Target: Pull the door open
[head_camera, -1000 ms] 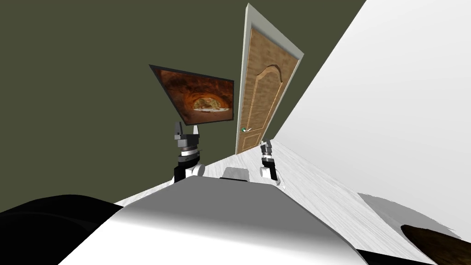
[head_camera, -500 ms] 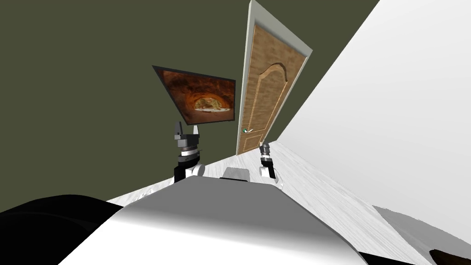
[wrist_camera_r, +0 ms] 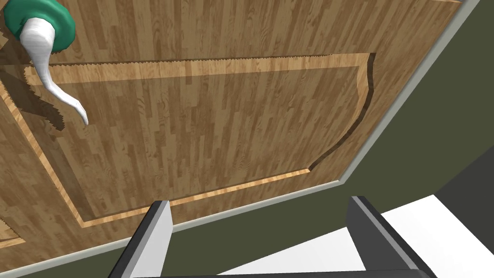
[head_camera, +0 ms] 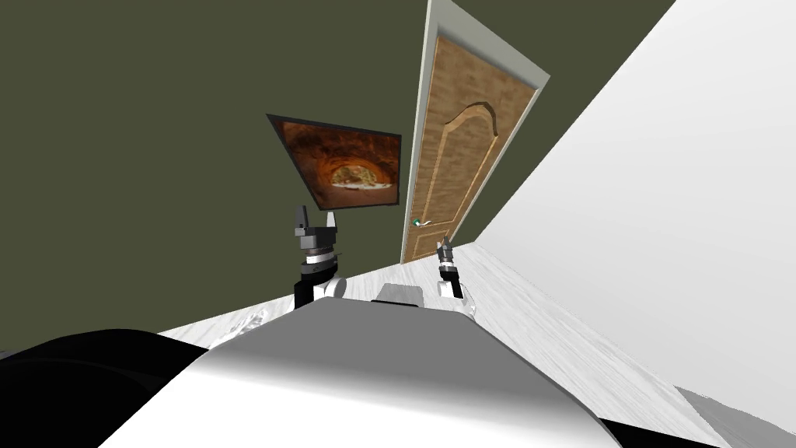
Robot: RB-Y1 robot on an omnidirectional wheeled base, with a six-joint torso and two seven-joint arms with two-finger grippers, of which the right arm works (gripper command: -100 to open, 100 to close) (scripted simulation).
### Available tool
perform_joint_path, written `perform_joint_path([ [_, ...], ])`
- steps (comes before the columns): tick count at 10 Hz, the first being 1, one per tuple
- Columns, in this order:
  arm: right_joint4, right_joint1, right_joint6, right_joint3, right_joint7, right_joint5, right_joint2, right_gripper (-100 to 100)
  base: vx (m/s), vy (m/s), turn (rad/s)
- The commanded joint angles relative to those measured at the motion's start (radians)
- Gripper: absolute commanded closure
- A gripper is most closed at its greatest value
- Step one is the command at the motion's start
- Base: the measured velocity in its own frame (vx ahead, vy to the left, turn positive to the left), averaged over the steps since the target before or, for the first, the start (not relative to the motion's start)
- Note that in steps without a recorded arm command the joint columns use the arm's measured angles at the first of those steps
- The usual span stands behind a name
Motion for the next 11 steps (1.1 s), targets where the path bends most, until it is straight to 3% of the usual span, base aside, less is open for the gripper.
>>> perform_joint_path([
  [1, 0.05, -0.022, -0.006, 0.001, 0.002, 0.002, -0.003, -100, 0.04, -0.065, 0.129],
  [4, 0.139, -0.061, -0.014, 0.0, 0.001, 0.003, -0.012, -100, 0.035, -0.069, 0.12],
  [5, 0.142, -0.061, -0.014, 0.0, 0.001, 0.003, -0.012, -100, 0.021, -0.047, 0.095],
  [7, 0.21, -0.099, -0.022, 0.0, 0.0, 0.004, -0.021, -100, 0.037, -0.075, 0.181],
  [8, 0.226, -0.099, -0.022, 0.0, 0.0, 0.004, -0.021, -100, 0.039, -0.071, 0.059],
  [11, 0.307, -0.136, -0.03, -0.001, -0.001, 0.005, -0.029, -100, 0.028, -0.057, 0.097],
])
